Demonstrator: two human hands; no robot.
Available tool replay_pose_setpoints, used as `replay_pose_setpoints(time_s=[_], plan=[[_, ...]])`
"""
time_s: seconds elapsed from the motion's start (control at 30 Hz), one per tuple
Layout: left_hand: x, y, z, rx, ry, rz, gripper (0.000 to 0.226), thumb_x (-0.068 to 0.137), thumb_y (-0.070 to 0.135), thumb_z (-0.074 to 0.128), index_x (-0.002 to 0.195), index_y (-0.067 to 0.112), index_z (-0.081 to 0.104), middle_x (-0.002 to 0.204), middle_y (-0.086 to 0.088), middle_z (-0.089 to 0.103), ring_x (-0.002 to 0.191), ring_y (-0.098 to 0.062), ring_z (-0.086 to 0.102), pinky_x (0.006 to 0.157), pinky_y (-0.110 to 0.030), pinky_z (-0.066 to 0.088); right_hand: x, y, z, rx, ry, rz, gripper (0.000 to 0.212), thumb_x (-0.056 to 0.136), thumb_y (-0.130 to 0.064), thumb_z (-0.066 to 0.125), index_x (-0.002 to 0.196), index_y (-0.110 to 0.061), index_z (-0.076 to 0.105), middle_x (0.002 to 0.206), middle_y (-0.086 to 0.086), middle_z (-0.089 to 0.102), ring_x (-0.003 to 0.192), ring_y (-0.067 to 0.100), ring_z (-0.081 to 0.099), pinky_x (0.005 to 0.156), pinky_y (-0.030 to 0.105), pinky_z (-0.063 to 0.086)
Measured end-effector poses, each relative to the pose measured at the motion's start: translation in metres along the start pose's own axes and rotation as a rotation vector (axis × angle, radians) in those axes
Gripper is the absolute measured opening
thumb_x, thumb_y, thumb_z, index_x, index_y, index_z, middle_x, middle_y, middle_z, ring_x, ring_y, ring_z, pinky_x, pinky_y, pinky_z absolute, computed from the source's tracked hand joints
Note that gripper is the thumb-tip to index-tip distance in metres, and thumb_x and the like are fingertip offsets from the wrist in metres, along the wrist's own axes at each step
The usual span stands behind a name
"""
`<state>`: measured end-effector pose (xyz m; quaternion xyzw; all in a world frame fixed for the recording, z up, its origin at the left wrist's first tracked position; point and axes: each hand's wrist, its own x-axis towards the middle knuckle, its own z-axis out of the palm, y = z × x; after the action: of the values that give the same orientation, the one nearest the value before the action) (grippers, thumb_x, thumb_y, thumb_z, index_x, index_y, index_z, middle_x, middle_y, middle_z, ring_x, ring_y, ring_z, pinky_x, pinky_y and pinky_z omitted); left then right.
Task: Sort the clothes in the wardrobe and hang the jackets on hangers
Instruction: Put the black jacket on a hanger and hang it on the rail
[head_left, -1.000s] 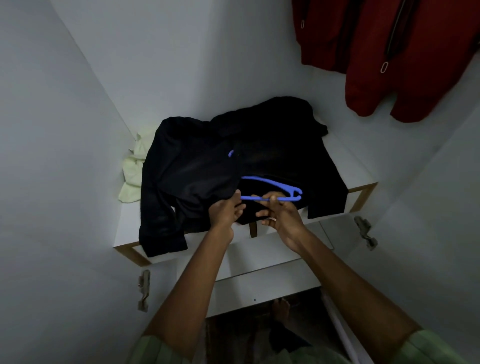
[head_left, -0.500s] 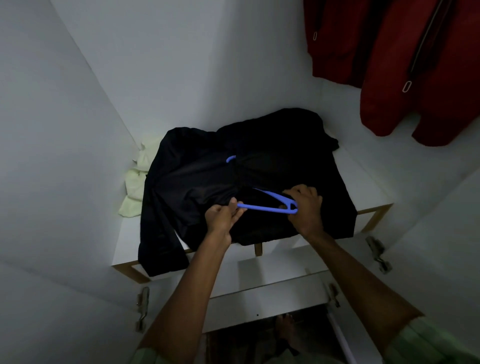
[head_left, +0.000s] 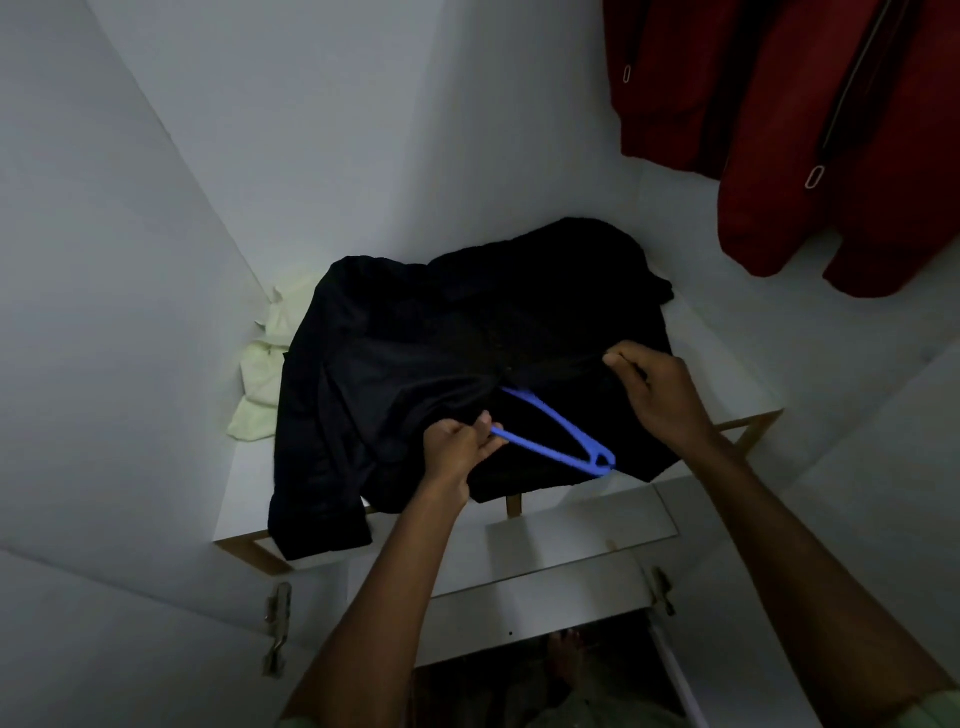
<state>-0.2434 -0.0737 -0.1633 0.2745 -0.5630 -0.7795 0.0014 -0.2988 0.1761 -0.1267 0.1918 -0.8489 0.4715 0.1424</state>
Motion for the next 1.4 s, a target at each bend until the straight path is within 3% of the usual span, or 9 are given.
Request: replay_pose_setpoints(time_s=[0.27, 0.4, 0.47, 0.67, 0.9, 1.07, 1.17, 1.3, 1.4], plan=[[0.006, 0.004, 0.023, -0.26, 0.188, -0.008, 0.021, 0.09, -0.014, 0.062, 0.111, -0.013, 0.066, 0.115, -0.023, 0.068, 0.104, -0.036, 0.071, 0.06, -0.02, 0.059, -0.012, 0.004, 0.012, -0.184, -0.454, 0.157, 0.046, 0.096, -0.049, 0.063, 0.061, -0.02, 0.067, 0.06, -0.007, 0.063, 0.058, 0.009, 0.061, 0.062, 0.033, 0.053], [0.005, 0.002, 0.029, -0.302, 0.203, -0.029, 0.019, 0.089, -0.015, 0.062, 0.108, -0.01, 0.065, 0.113, -0.023, 0.068, 0.099, -0.034, 0.072, 0.059, -0.02, 0.059, -0.003, -0.005, 0.045, -0.433, -0.175, -0.09, 0.026, 0.088, -0.048, 0.071, 0.1, -0.026, 0.071, 0.104, -0.005, 0.063, 0.099, 0.016, 0.055, 0.085, 0.035, 0.048], [0.003, 0.003, 0.03, -0.317, 0.198, -0.05, 0.017, 0.089, -0.017, 0.06, 0.103, -0.007, 0.065, 0.109, -0.023, 0.067, 0.093, -0.032, 0.072, 0.057, -0.02, 0.058, 0.004, -0.007, 0.064, -0.527, -0.258, -0.165, 0.04, 0.088, -0.046, 0.073, 0.121, -0.025, 0.067, 0.121, -0.002, 0.06, 0.112, 0.021, 0.05, 0.092, 0.037, 0.04], [0.003, 0.002, 0.009, -0.148, 0.068, -0.105, 0.012, 0.09, -0.015, 0.062, 0.101, -0.013, 0.067, 0.102, -0.028, 0.071, 0.092, -0.034, 0.075, 0.066, -0.023, 0.061, 0.008, 0.0, 0.094, -0.441, -0.421, -0.183, 0.014, 0.098, -0.015, 0.061, 0.105, -0.015, 0.073, 0.099, 0.002, 0.06, 0.093, 0.022, 0.061, 0.081, 0.037, 0.051], [0.006, 0.002, 0.0, -0.197, 0.108, -0.072, 0.021, 0.09, -0.024, 0.05, 0.108, -0.021, 0.061, 0.101, -0.03, 0.068, 0.085, -0.033, 0.073, 0.061, -0.022, 0.06, 0.001, 0.006, 0.098, -0.41, -0.473, -0.191, 0.027, 0.095, -0.051, 0.058, 0.094, -0.025, 0.064, 0.092, -0.011, 0.054, 0.085, 0.009, 0.053, 0.075, 0.028, 0.044], [0.006, 0.003, 0.018, -0.223, 0.097, -0.079, 0.018, 0.092, -0.015, 0.06, 0.109, -0.017, 0.065, 0.108, -0.028, 0.07, 0.086, -0.028, 0.073, 0.064, -0.021, 0.06, 0.006, 0.004, 0.102, -0.398, -0.451, -0.137, 0.014, 0.098, -0.027, 0.061, 0.092, -0.014, 0.06, 0.093, 0.001, 0.061, 0.087, 0.021, 0.059, 0.074, 0.036, 0.047], [0.003, 0.017, 0.006, 0.127, -0.069, -0.107, 0.016, 0.098, 0.009, 0.065, 0.1, -0.005, 0.072, 0.094, -0.02, 0.077, 0.082, -0.025, 0.077, 0.071, -0.026, 0.062, 0.008, 0.007, 0.096, -0.356, -0.455, -0.107, 0.017, 0.101, -0.029, 0.056, 0.093, -0.016, 0.062, 0.093, -0.001, 0.062, 0.086, 0.017, 0.06, 0.076, 0.039, 0.051], [-0.009, 0.032, -0.015, 0.935, -0.084, 0.446, 0.02, 0.096, 0.041, 0.067, 0.088, 0.026, 0.076, 0.07, 0.011, 0.075, 0.067, -0.004, 0.071, 0.07, -0.031, 0.062, 0.006, 0.022, 0.086, -0.377, -0.292, -0.118, 0.011, 0.099, -0.018, 0.062, 0.101, -0.013, 0.071, 0.094, 0.001, 0.066, 0.088, 0.021, 0.064, 0.077, 0.04, 0.056], [-0.007, 0.03, -0.02, 1.214, 0.087, 0.996, 0.038, 0.083, 0.04, 0.077, 0.119, 0.036, 0.066, 0.116, 0.019, 0.065, 0.108, -0.001, 0.06, 0.094, -0.025, 0.051, 0.003, 0.027, 0.087, -0.356, -0.283, -0.155, 0.02, 0.095, -0.007, 0.066, 0.112, -0.01, 0.075, 0.097, 0.004, 0.067, 0.09, 0.022, 0.065, 0.078, 0.034, 0.057]])
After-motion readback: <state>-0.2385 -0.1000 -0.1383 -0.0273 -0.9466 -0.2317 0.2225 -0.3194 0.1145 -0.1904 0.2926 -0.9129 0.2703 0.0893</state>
